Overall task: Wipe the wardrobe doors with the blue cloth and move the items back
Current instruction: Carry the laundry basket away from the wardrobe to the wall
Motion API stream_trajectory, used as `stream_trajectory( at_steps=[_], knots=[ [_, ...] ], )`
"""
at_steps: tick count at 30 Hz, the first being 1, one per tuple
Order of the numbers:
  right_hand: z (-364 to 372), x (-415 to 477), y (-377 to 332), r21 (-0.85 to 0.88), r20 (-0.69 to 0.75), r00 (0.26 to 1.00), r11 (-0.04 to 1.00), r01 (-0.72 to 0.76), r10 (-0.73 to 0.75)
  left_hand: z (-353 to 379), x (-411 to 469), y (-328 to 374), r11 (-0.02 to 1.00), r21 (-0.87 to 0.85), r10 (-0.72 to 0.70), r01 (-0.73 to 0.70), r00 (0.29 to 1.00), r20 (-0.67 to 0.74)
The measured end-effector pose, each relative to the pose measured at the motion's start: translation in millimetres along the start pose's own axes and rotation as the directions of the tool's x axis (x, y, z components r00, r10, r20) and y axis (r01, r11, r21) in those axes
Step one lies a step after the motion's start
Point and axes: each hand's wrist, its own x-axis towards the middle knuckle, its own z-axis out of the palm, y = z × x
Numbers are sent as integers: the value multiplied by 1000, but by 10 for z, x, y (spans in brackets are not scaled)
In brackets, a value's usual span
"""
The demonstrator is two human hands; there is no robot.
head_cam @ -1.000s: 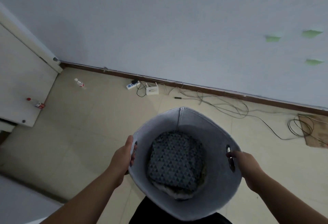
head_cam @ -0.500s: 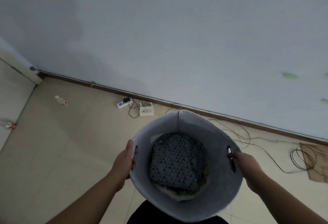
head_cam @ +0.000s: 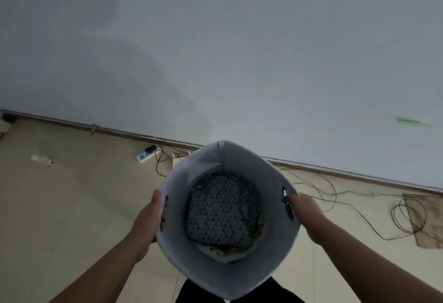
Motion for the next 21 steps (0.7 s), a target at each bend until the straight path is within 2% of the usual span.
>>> stream_trajectory(
  at_steps=[8, 12, 16, 21],
  knots=[
    [307, 1115, -424, -113, 127, 990, 993, -40, 54, 229, 949, 396, 994, 105, -6, 10, 999, -34],
    [618, 1770, -382, -132, 114, 989, 988, -82, 98, 401, 1699, 354, 982, 184, 35, -30, 999, -25],
    [990, 2424, -200, -134, 82, 986, 982, -136, 148, 690, 2459, 250, 968, 250, 0, 11, 999, -46],
    [1411, 3075, 69, -194, 38, 984, 967, -163, 173, 907, 3156, 31, 965, 264, -20, 9, 999, 39]
  ],
)
